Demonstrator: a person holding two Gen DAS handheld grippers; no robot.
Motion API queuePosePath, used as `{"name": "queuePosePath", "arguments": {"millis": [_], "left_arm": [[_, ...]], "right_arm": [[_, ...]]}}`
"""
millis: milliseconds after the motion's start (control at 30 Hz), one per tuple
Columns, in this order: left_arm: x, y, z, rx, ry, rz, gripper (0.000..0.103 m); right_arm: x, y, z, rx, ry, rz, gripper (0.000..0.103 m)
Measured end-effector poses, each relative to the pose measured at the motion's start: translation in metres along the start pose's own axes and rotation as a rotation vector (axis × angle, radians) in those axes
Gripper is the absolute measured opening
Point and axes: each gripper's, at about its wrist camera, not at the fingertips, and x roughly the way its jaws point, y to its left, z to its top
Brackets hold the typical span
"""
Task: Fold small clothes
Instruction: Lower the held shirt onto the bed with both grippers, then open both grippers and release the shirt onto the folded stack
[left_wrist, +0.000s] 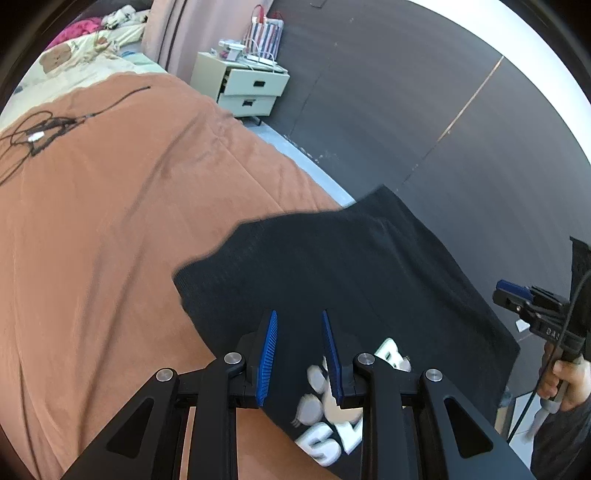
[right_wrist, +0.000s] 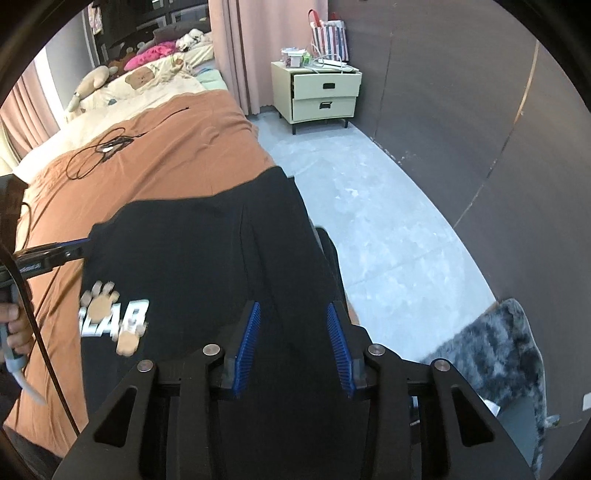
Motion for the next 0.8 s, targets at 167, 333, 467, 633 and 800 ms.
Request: {"name": "queuePosePath", "arguments": {"millis": [167, 333, 467, 633, 800], "left_arm": [[-0.005, -0.02, -0.022, 0.018, 0.023, -0.01, 0.027], [0.0, -0.034, -0.043, 0.034, 0.068, -0.016, 0.027], [0.011, -0.039, -0.054, 0.048, 0.091, 0.005, 0.027], [0.023, -0.039, -0.053, 0.043, 0.108, 0.018, 0.027], [0.025, -0.043, -0.054, 0.044, 0.112, 0.03, 0.027]], "right_arm": [[-0.019, 0.015, -0.036, 0.018, -0.039, 0.018, 0.032], [-0.011, 0.01, -0.072, 0.048, -0.04, -0.034, 0.024], [-0.004, -0.002, -0.081, 0.093, -0.05, -0.063, 0.015], [0.008, -0.014, -0.081, 0.164, -0.057, -0.054, 0.015], [0.018, -0.025, -0.078, 0.209, -0.045, -0.085, 0.015]]}}
